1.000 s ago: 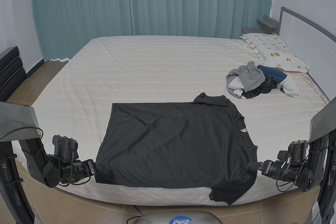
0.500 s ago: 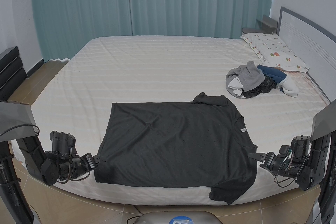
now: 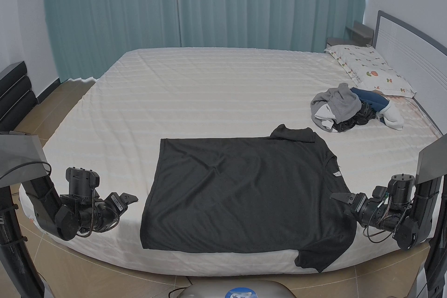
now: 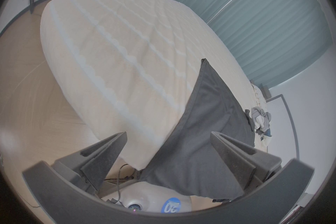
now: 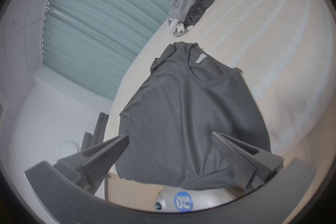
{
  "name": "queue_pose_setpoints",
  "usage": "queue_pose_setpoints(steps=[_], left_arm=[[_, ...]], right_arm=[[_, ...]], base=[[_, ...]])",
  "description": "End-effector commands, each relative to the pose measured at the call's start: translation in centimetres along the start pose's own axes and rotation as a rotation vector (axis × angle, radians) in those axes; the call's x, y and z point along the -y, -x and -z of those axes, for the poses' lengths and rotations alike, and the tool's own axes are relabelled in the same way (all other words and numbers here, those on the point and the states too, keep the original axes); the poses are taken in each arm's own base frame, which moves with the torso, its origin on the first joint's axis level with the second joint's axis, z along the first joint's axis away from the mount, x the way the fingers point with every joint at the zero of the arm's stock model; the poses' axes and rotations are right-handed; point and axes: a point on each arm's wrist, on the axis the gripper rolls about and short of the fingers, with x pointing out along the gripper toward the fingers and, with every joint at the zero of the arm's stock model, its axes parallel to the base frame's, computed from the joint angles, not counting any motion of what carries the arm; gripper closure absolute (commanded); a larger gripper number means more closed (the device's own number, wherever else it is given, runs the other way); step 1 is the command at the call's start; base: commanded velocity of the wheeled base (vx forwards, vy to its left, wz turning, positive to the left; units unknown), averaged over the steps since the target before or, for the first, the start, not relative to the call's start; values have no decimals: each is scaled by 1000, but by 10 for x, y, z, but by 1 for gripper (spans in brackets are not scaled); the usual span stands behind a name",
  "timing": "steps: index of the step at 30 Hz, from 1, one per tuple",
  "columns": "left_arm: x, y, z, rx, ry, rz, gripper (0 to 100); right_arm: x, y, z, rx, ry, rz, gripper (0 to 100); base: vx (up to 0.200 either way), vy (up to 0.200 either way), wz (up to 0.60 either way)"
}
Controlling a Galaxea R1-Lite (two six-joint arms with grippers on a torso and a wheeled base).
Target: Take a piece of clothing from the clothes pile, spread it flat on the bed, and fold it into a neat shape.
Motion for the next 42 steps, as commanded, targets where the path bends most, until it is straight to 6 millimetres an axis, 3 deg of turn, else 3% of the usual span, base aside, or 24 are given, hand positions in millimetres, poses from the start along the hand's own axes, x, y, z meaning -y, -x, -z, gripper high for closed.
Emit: queue_pose_setpoints(steps=[1, 7, 13, 19, 20, 21, 29, 33, 42], left_arm=[[8, -1, -3, 10, 17, 29, 0], [17, -5, 6, -27, 36, 53, 0], [26, -8, 4, -20, 105, 81, 0], [20, -20, 7, -39, 112, 55, 0], [20, -20, 7, -39, 115, 55, 0], [19, -23, 7, -41, 118, 50, 0], [20, -27, 6, -36, 144, 53, 0], [20, -27, 6, -36, 146, 53, 0], [20, -27, 6, -36, 146, 53, 0]], right_arm=[[-11, 3, -10, 52, -2, -46, 0], [-24, -12, -15, 66, 25, -108, 0], [-38, -57, -13, 55, 60, -128, 0], [-58, -114, -39, 51, 63, -89, 0], [-58, -115, -39, 49, 63, -87, 0], [-62, -132, -47, 34, 51, -69, 0], [-47, -192, -57, 42, 40, 19, 0], [-47, -211, -61, 38, 31, 59, 0], [-53, -219, -73, 57, 32, 65, 0]], base=[[200, 0, 0], [200, 0, 0], [200, 0, 0], [0, 0, 0], [0, 0, 0], [0, 0, 0], [0, 0, 0], [0, 0, 0], [0, 0, 0]])
